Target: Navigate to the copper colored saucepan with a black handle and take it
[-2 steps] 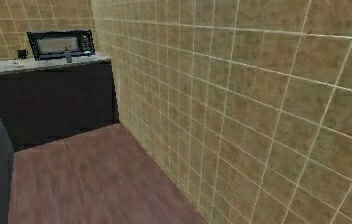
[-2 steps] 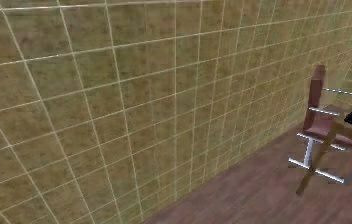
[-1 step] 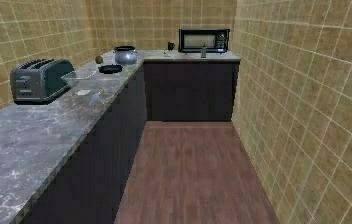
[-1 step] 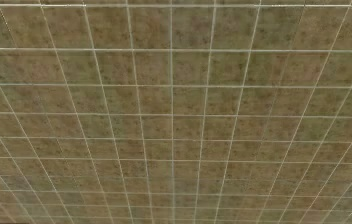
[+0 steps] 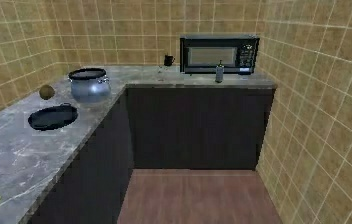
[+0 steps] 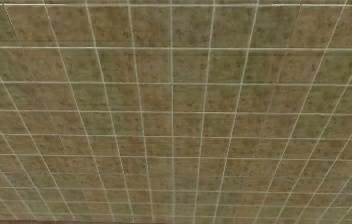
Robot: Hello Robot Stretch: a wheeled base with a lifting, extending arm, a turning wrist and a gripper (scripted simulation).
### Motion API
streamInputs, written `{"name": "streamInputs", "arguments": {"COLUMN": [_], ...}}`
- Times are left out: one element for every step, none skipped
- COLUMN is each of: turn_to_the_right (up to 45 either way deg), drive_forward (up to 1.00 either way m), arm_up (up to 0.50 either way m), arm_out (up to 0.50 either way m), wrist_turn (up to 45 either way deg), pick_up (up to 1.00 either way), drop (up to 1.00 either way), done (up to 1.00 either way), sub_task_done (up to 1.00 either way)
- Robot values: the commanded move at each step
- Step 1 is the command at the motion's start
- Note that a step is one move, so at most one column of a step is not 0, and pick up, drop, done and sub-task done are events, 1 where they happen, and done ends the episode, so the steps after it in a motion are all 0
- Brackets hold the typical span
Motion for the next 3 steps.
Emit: {"name": "streamInputs", "arguments": {"turn_to_the_right": [-3.0,0.0,0.0], "drive_forward": [0.0,1.0,0.2], "arm_up": [0.0,0.0,0.0], "arm_out": [0.0,0.0,0.0], "wrist_turn": [0.0,0.0,0.0], "pick_up": [0.0,0.0,0.0], "drop": [0.0,0.0,0.0], "done": [0.0,0.0,0.0], "sub_task_done": [0.0,0.0,0.0]}}
